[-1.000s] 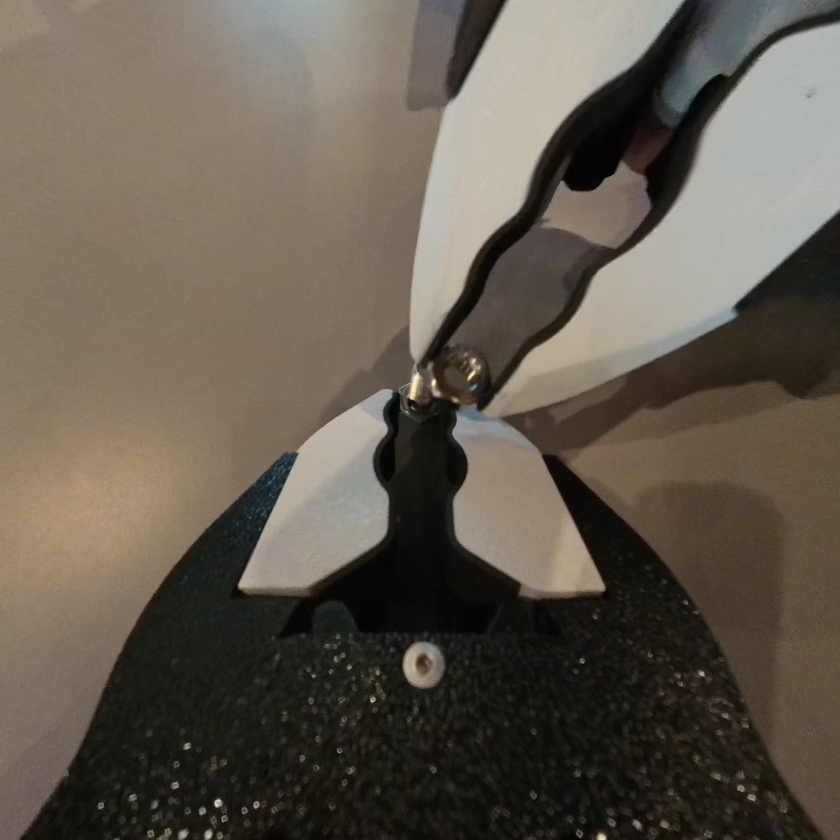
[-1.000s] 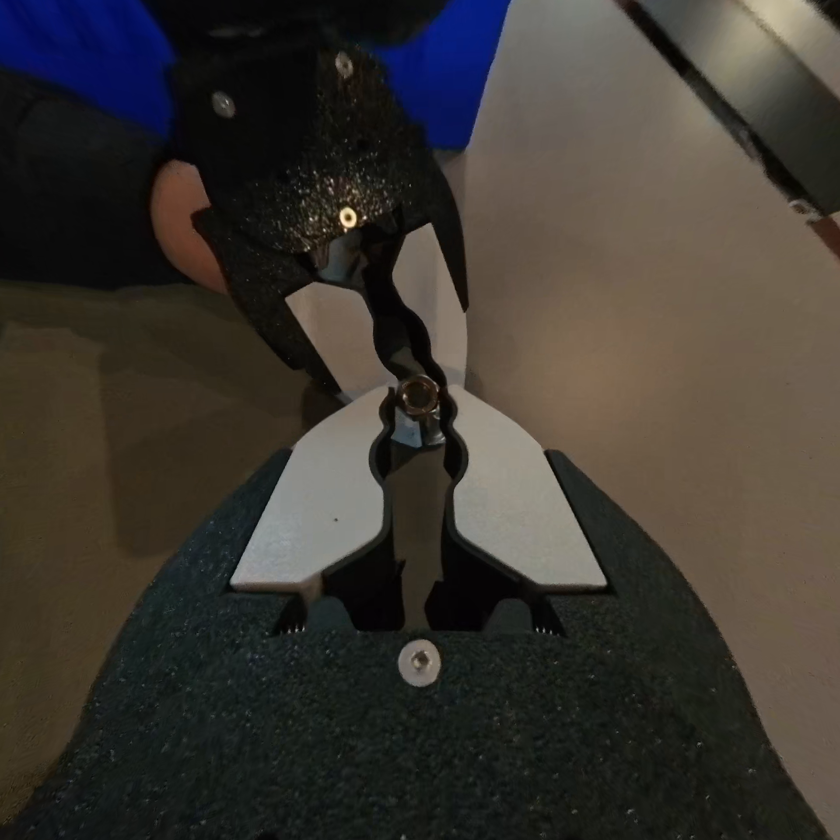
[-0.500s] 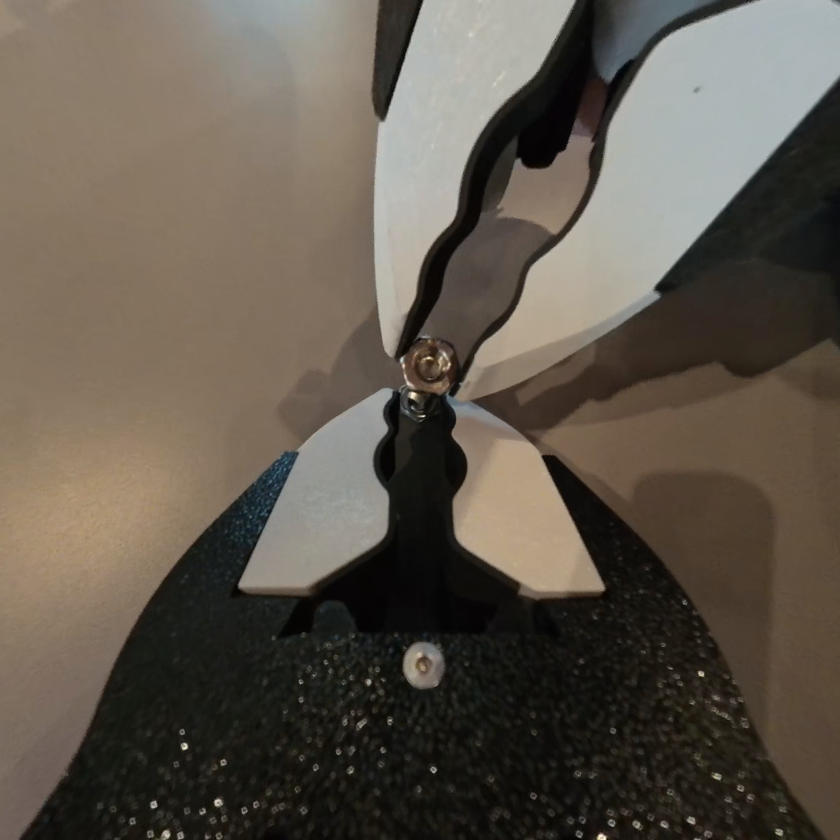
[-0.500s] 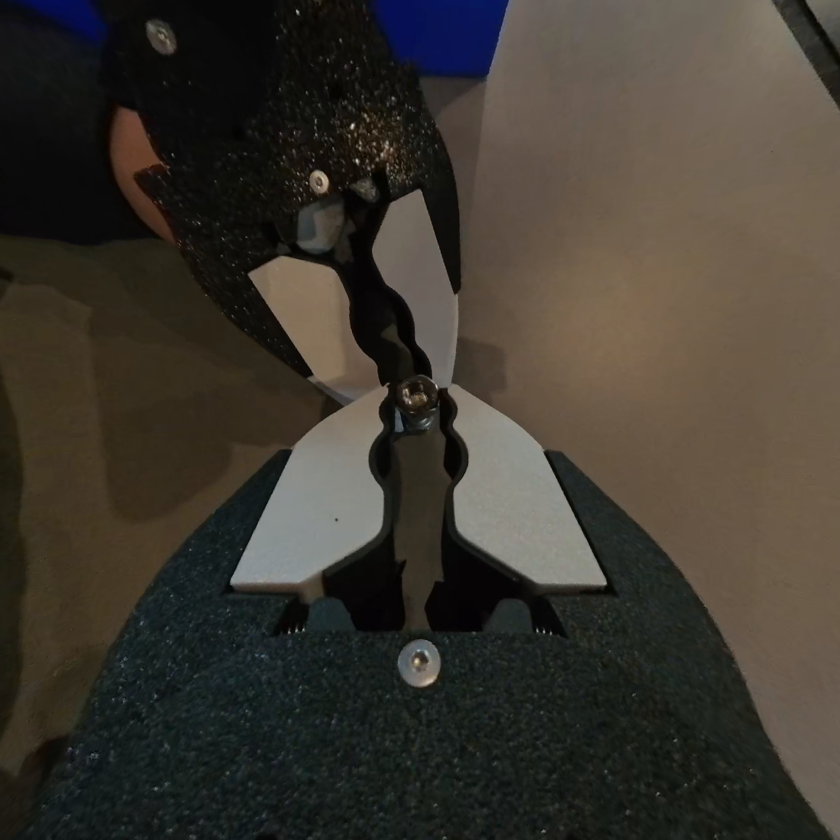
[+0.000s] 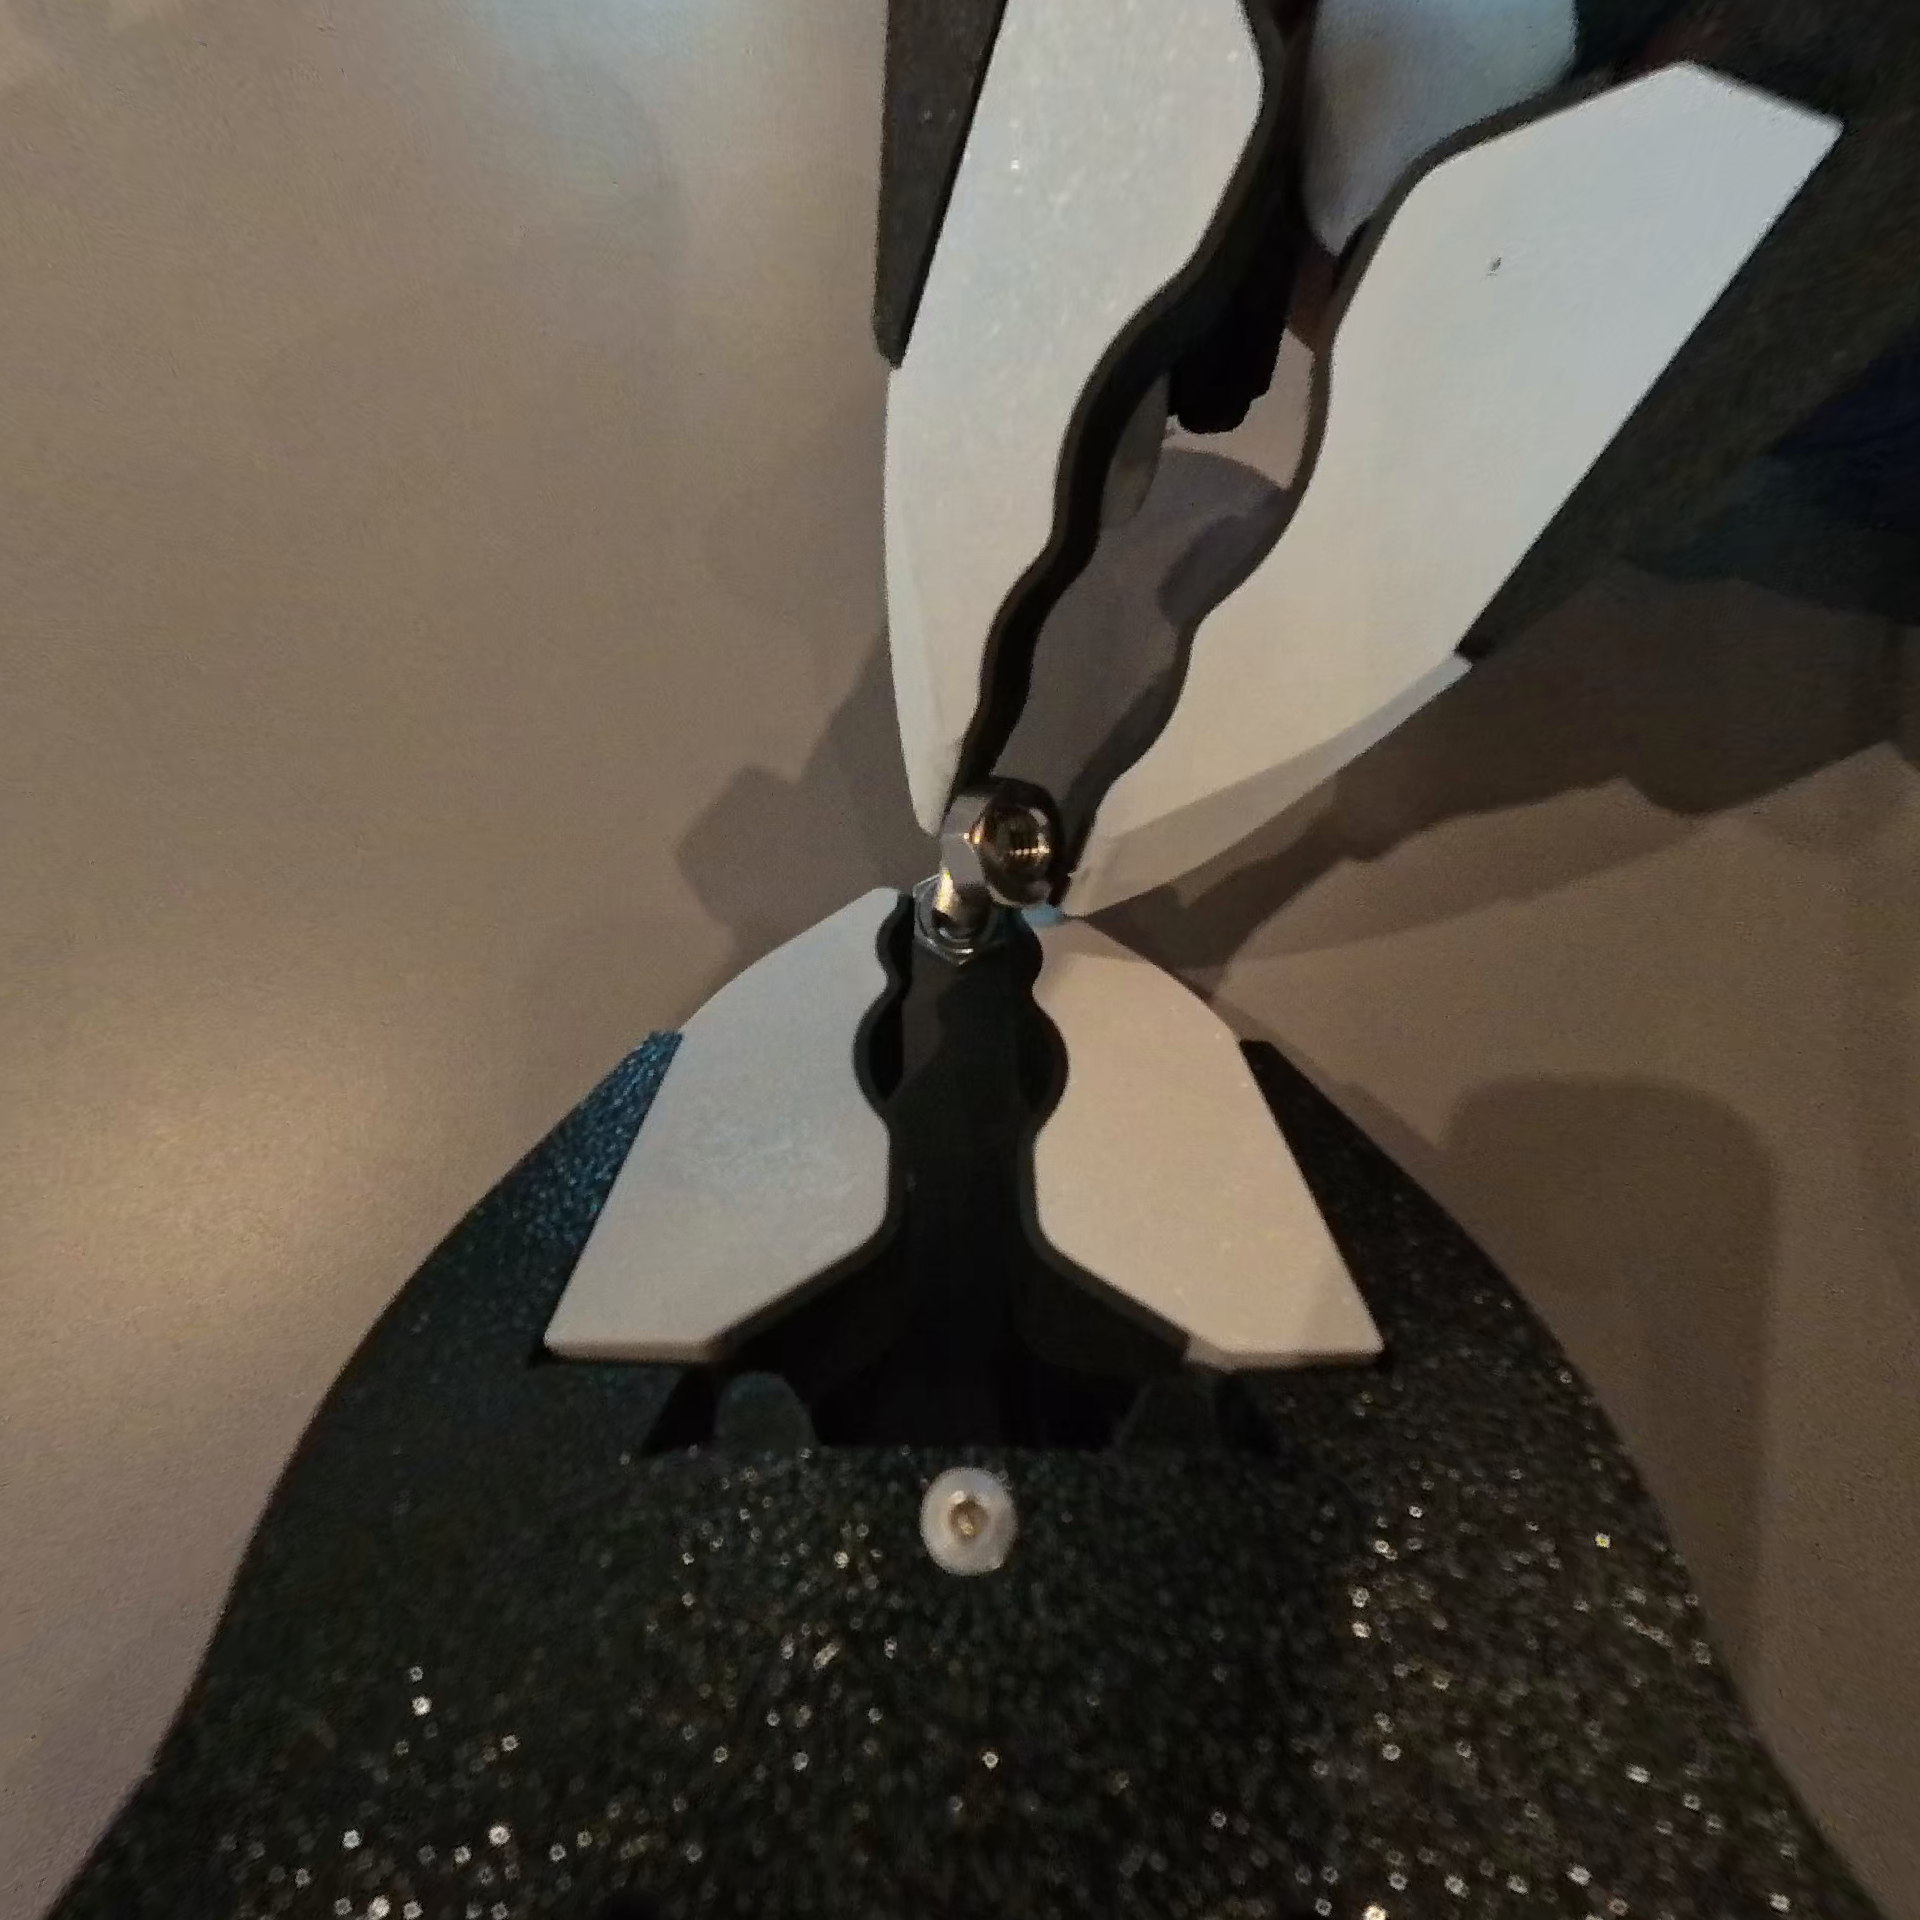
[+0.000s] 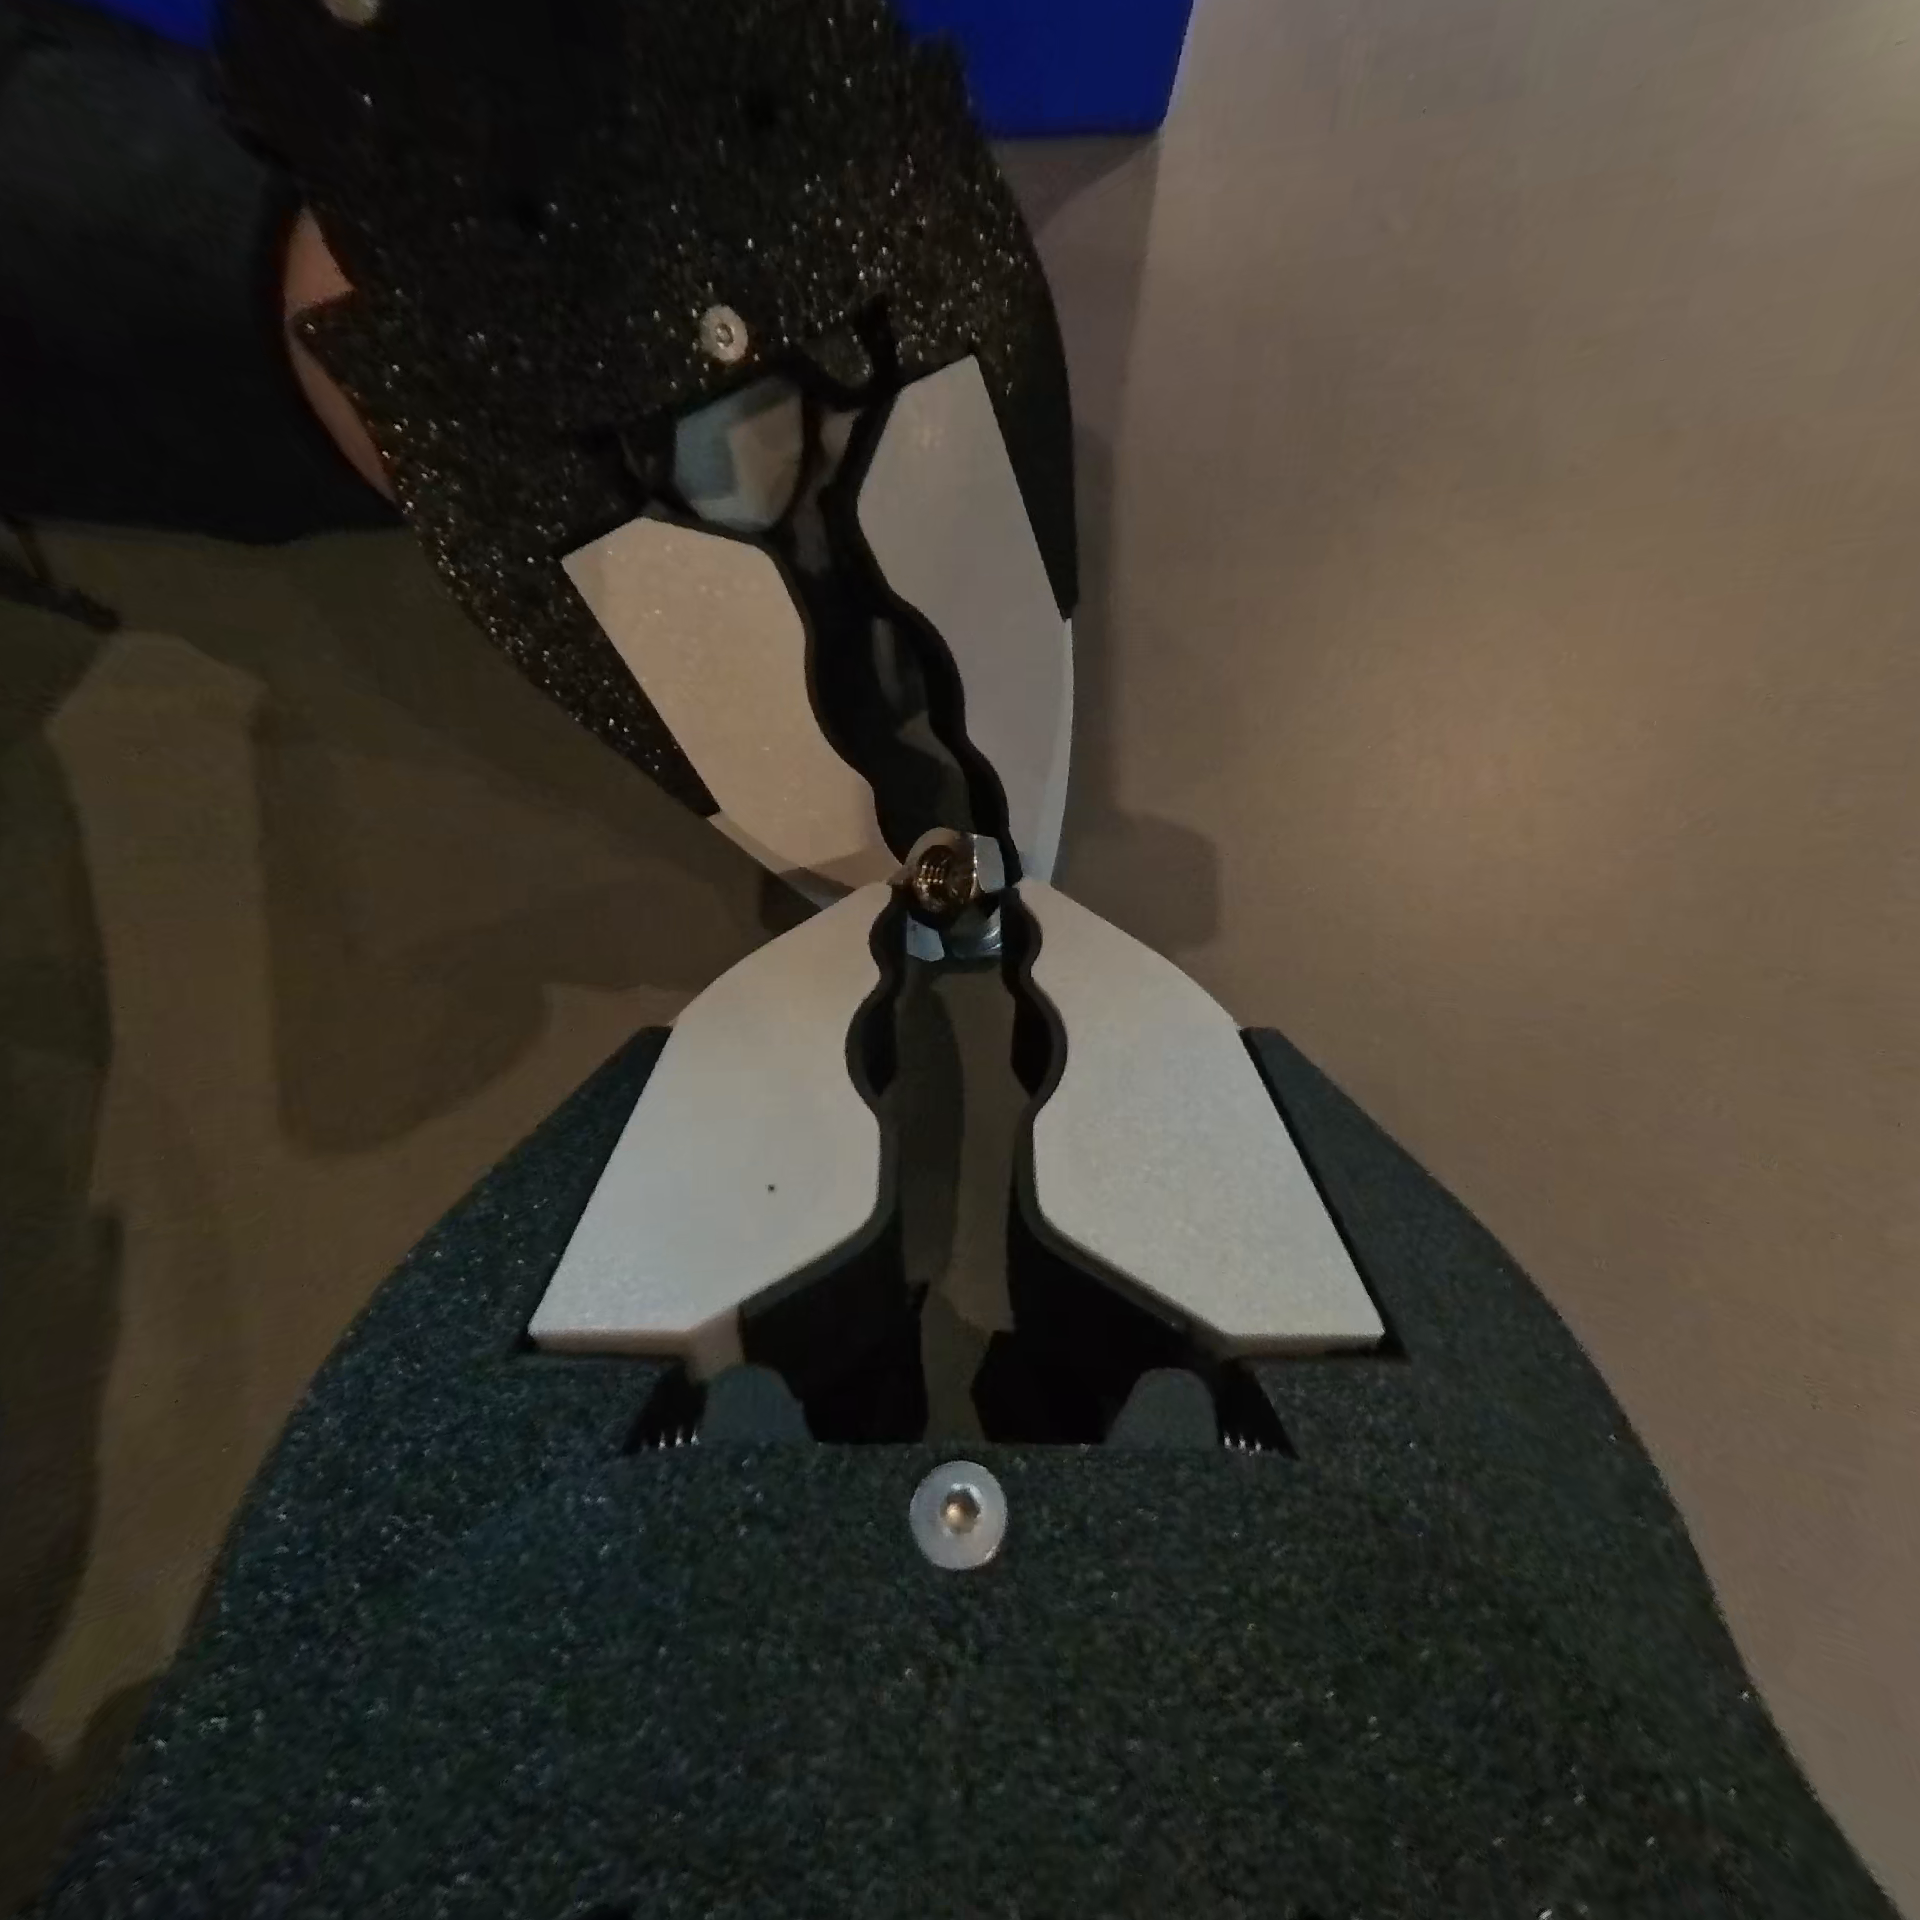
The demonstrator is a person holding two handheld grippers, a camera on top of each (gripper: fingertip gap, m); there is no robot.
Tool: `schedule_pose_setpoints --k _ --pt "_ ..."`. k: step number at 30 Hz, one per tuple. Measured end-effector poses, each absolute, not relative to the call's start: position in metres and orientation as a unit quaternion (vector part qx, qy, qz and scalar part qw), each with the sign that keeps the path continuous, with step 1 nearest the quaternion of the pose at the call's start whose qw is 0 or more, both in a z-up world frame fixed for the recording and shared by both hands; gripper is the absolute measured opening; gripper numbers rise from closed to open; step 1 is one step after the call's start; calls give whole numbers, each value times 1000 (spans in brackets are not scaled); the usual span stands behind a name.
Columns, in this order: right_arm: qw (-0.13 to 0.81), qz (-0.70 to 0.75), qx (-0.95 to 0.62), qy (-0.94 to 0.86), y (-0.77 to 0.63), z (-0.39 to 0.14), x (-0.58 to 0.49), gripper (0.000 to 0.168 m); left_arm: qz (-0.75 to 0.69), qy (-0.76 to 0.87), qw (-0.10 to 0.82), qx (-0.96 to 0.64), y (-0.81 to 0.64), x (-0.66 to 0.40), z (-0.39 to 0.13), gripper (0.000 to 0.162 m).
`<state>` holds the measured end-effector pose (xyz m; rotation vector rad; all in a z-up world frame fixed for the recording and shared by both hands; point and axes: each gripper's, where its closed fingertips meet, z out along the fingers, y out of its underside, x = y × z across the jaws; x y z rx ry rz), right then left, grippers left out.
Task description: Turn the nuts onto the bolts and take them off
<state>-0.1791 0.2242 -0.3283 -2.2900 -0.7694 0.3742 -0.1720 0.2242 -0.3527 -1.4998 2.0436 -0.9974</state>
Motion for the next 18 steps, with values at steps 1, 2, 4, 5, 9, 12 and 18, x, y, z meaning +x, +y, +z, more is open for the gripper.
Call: schedule_pose_setpoints --k 1,2,4,5,9,12,18 --pt "342 144 -880 -295 224 -328 -179 17 -358 734 207 -539 224 -172 -353 16" --pt "342 149 -881 -292 224 -328 -179 17 -358 734 207 -539 224 -172 -353 16" --pt "341 173 -883 -273 224 -328 -180 17 -358 734 208 -538 224 -172 -353 16" --pt "341 192 -883 -258 224 -327 -180 17 -358 734 208 -538 224 -172 -353 16" --pt "336 274 -879 -198 225 -323 -182 18 -358 734 208 -538 224 -172 -353 16" --pt "345 278 -877 -187 227 -321 -178 18 -358 736 207 -536 224 -172 -353 16" --pt "336 269 -879 -206 223 -322 -180 18 -359 736 206 -536 223 -173 -353 16"
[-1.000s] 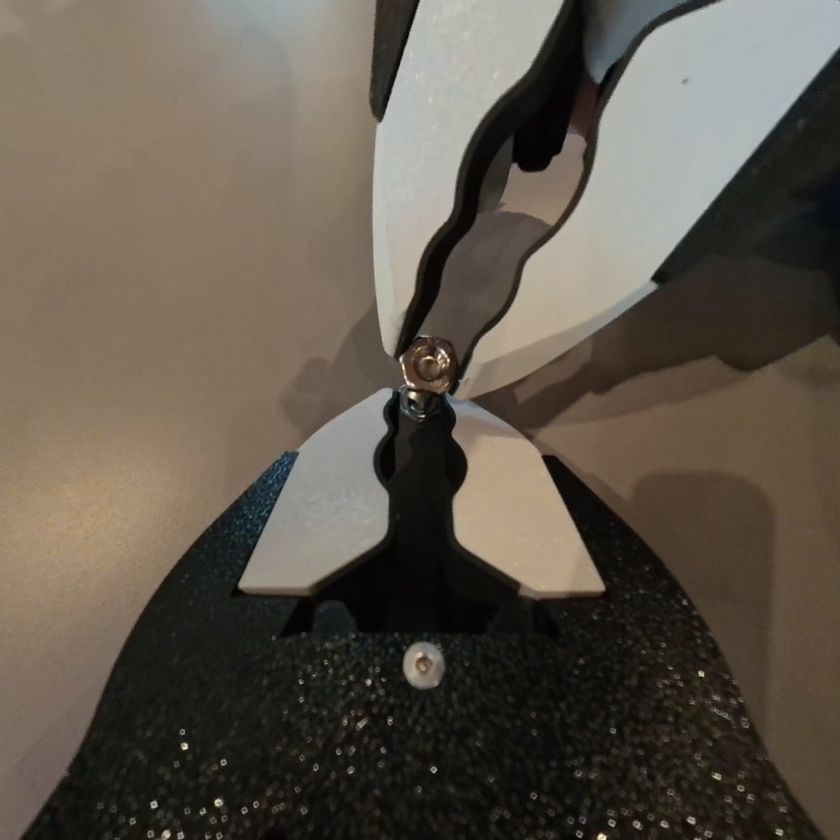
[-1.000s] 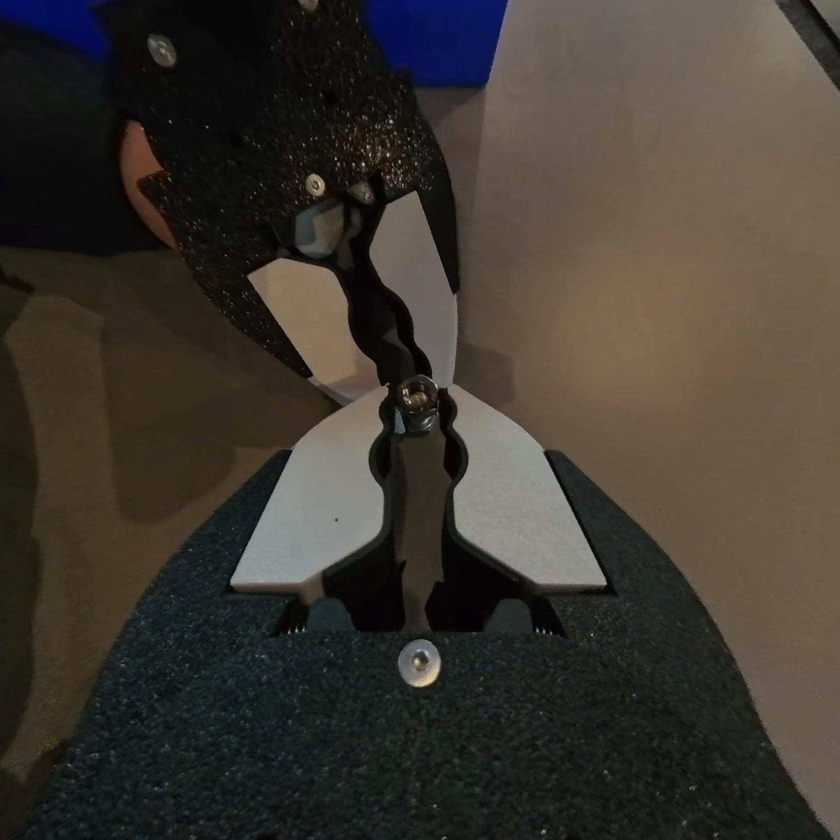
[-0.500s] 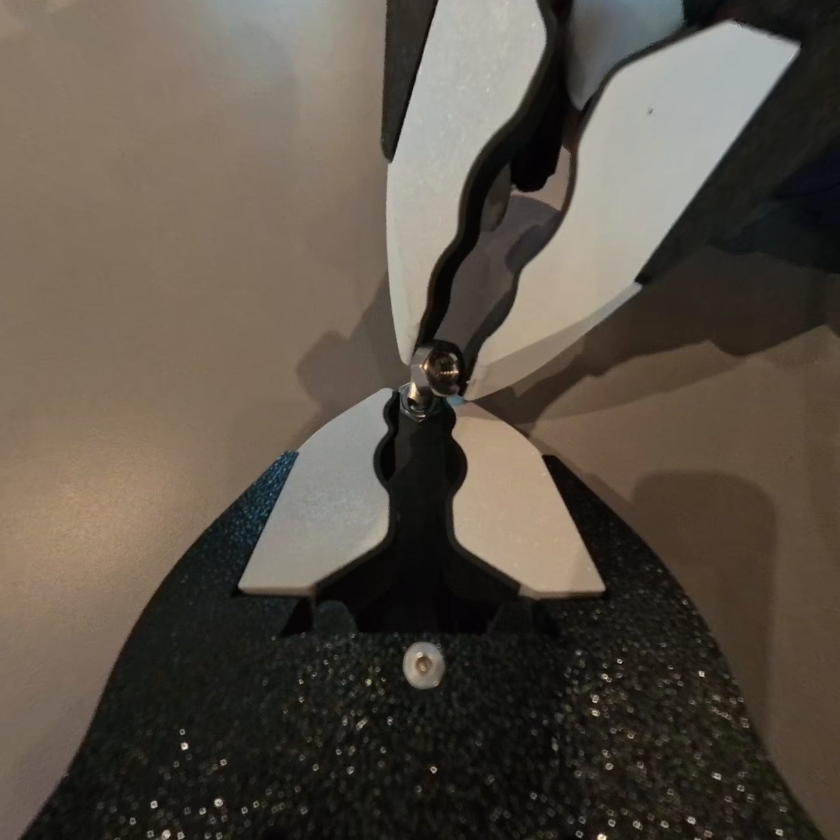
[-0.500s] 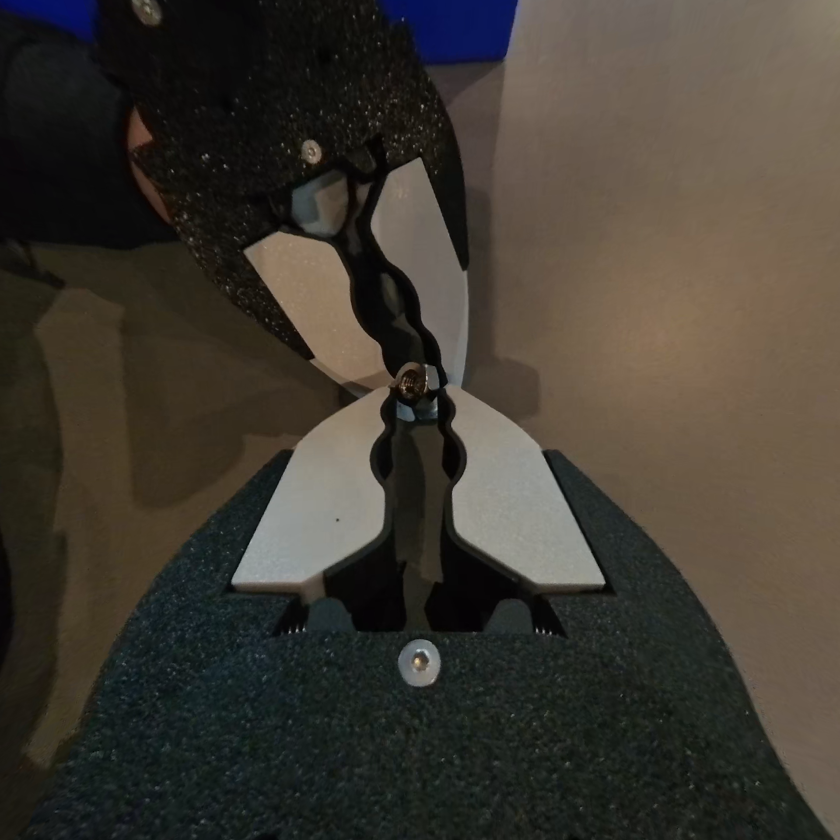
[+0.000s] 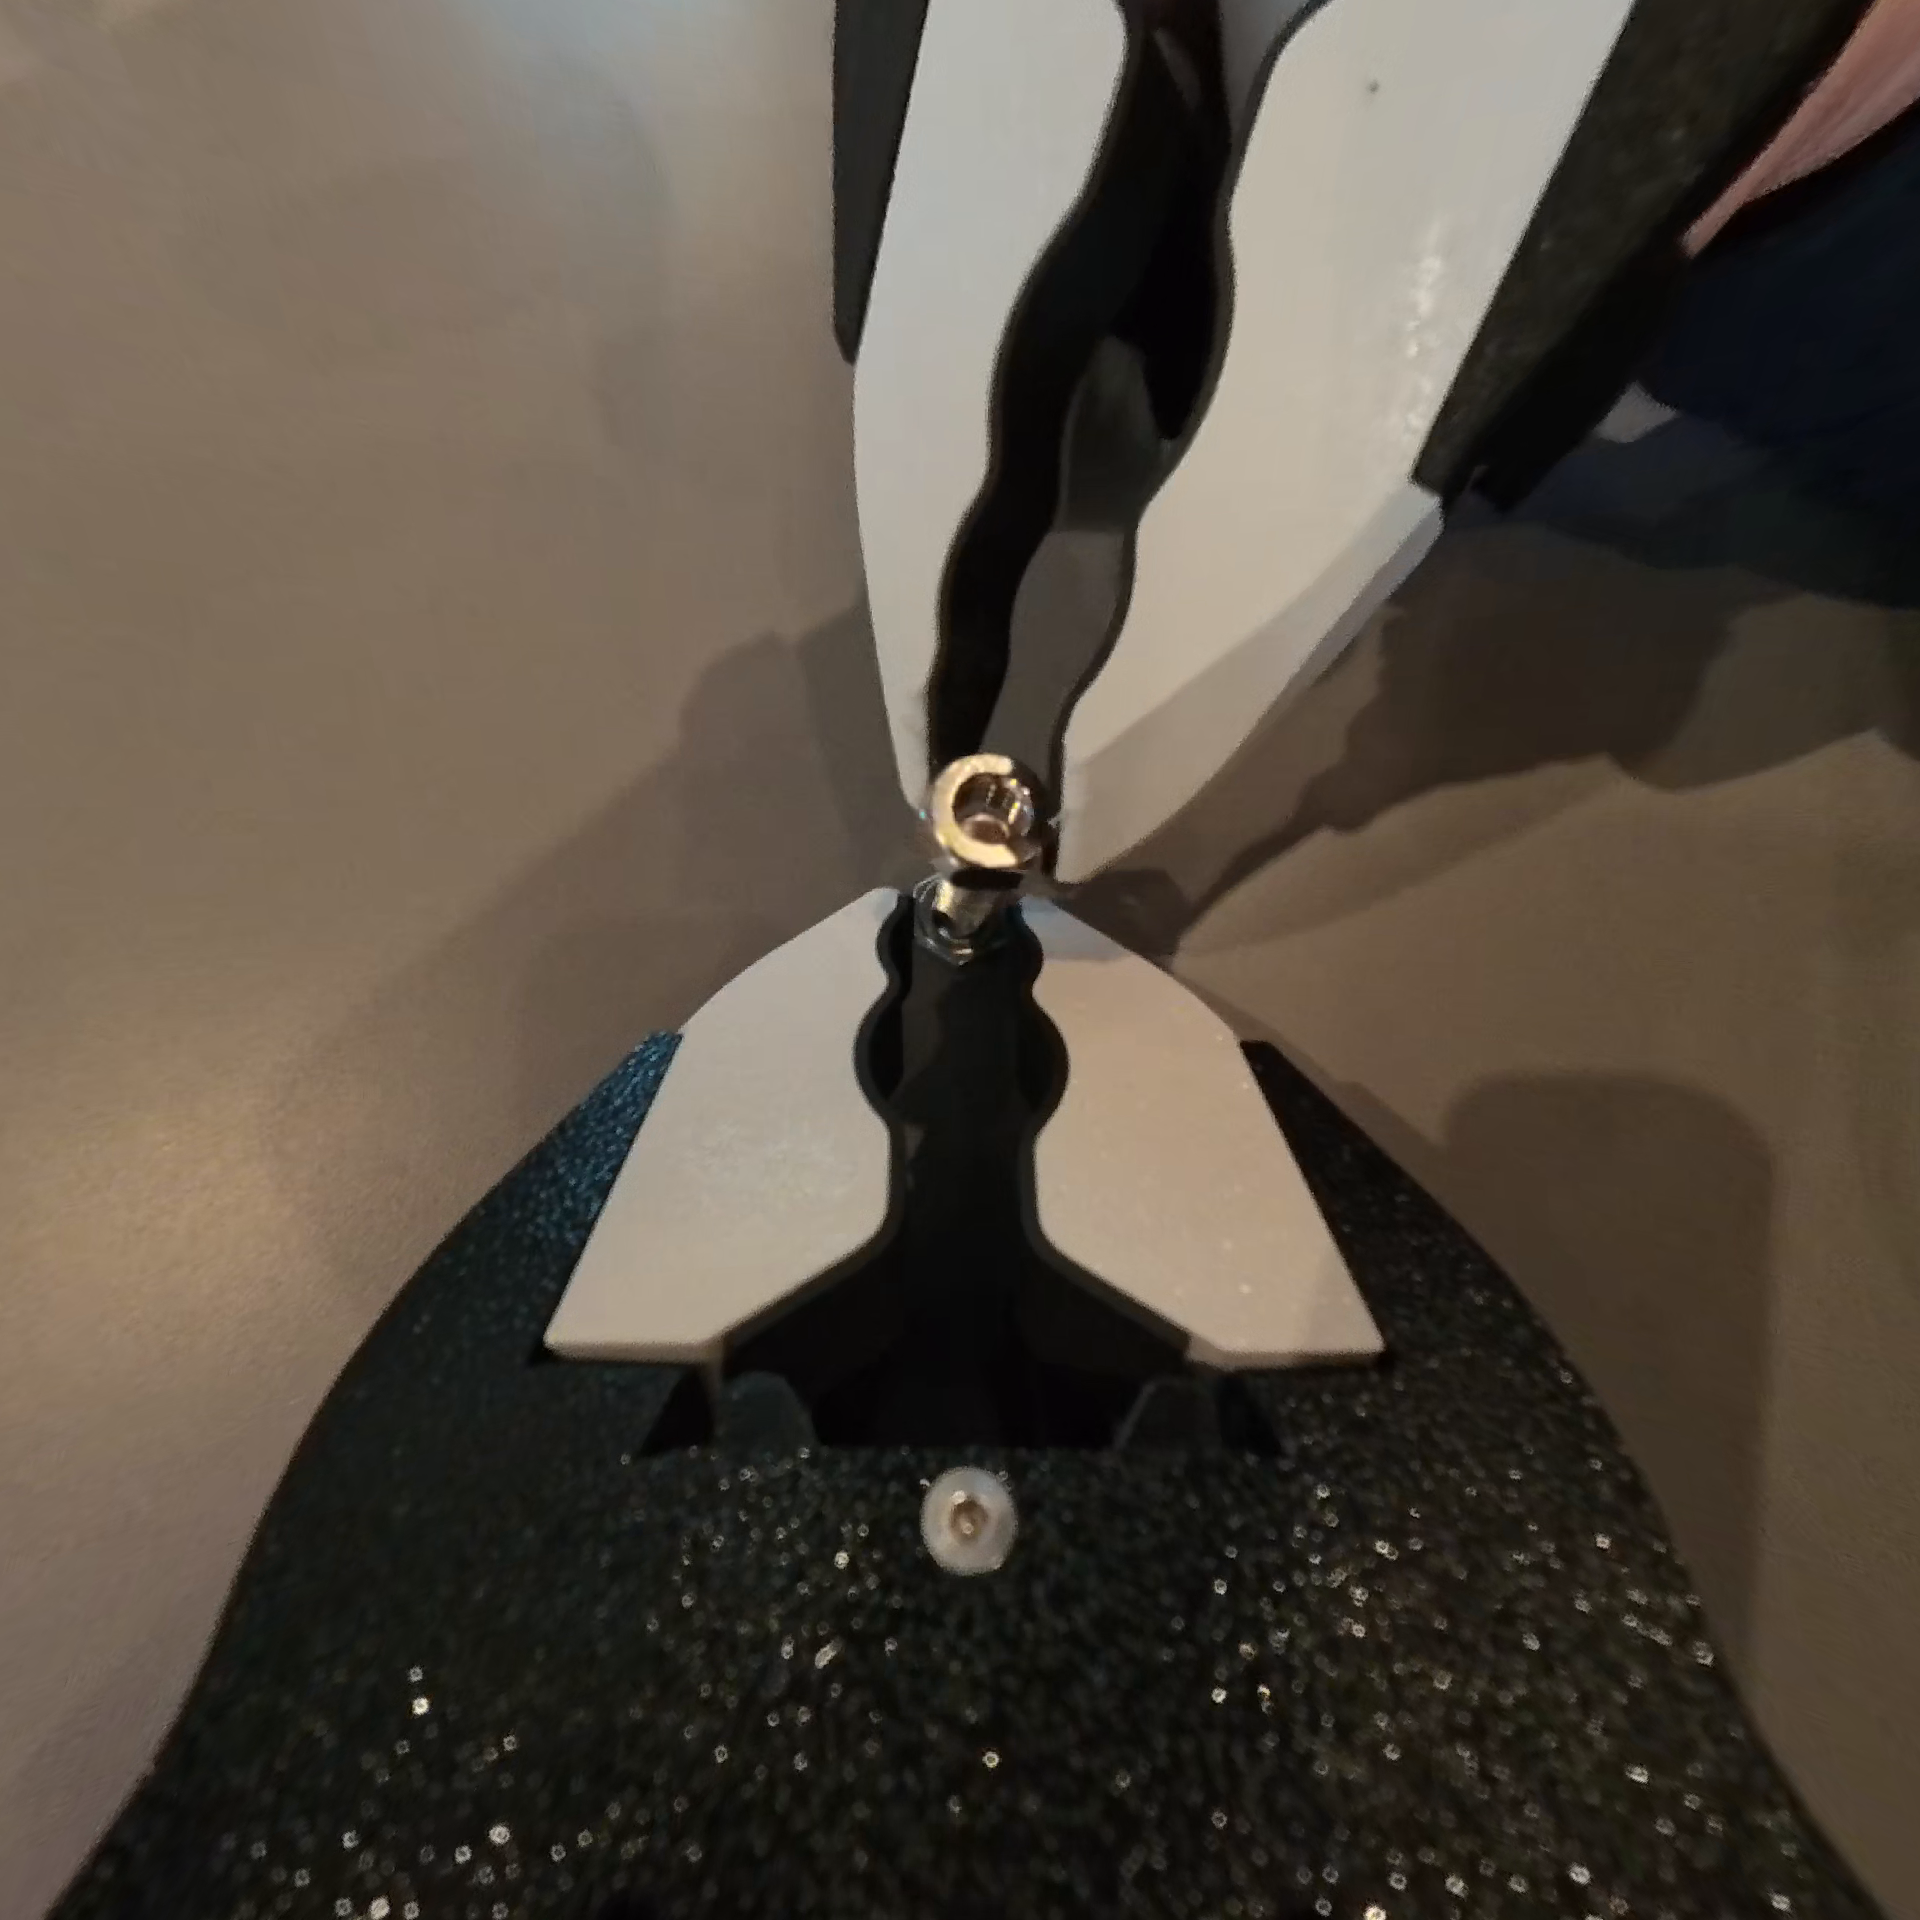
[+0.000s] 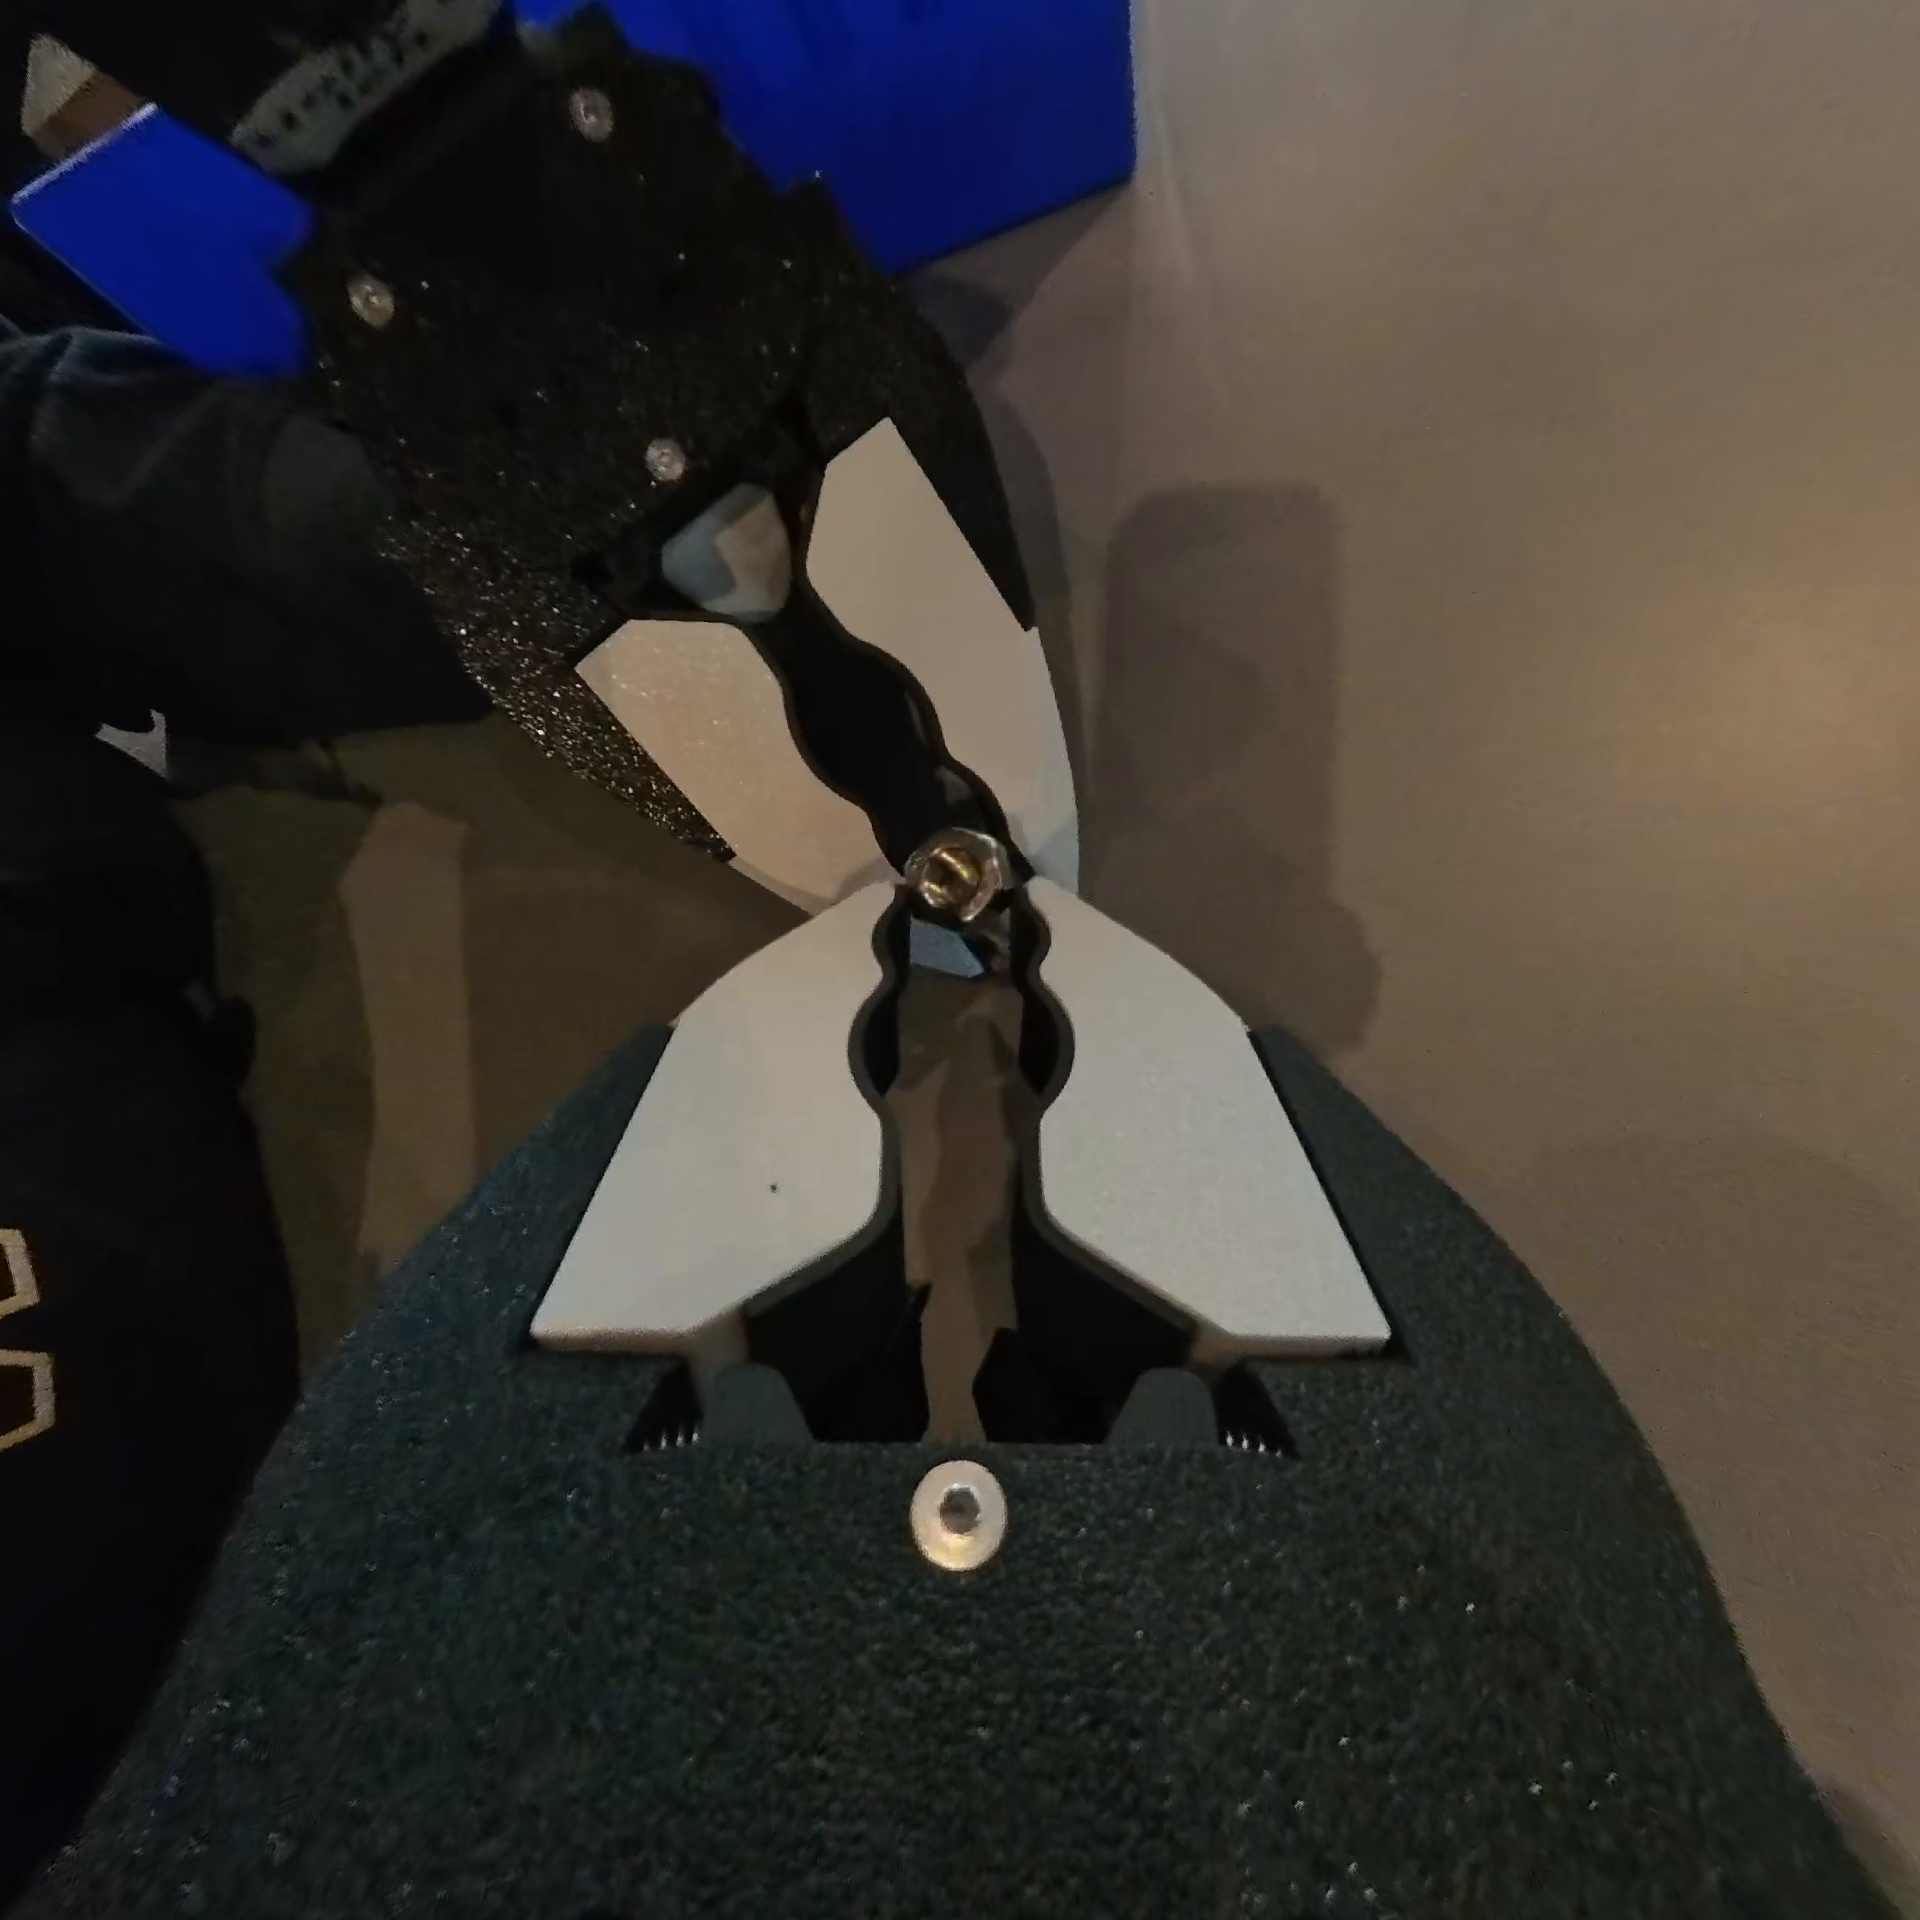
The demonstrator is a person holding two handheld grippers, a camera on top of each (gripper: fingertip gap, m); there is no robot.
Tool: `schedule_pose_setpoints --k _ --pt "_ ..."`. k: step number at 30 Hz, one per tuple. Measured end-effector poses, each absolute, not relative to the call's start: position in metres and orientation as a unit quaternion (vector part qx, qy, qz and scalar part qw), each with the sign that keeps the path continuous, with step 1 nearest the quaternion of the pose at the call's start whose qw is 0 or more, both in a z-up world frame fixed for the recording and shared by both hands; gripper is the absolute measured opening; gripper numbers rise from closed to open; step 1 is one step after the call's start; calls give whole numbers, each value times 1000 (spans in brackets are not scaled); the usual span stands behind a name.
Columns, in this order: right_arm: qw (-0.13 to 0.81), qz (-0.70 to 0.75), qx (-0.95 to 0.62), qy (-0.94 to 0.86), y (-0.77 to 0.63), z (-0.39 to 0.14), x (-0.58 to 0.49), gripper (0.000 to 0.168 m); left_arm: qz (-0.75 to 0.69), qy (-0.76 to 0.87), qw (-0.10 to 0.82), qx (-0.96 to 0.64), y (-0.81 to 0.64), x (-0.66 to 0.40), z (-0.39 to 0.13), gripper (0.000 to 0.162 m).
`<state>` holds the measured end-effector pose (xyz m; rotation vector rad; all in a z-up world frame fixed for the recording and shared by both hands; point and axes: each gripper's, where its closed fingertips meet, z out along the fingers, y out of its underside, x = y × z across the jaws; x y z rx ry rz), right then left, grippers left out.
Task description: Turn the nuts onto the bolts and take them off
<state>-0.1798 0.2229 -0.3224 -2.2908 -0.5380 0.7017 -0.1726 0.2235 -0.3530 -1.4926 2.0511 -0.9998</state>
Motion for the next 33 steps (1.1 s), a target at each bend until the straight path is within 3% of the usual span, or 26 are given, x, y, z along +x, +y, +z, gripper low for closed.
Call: schedule_pose_setpoints --k 12,22,28,33 --pt "334 280 -877 -203 223 -323 -180 19 -359 736 205 -535 223 -173 -353 16" --pt "340 272 -879 -195 221 -320 -174 30 -360 737 204 -535 223 -173 -353 16" --pt "446 263 -824 -229 214 -302 -177 42 -361 736 203 -535 223 -173 -353 16" --pt "501 218 -794 -267 210 -305 -180 40 -361 736 203 -535 223 -173 -353 17"
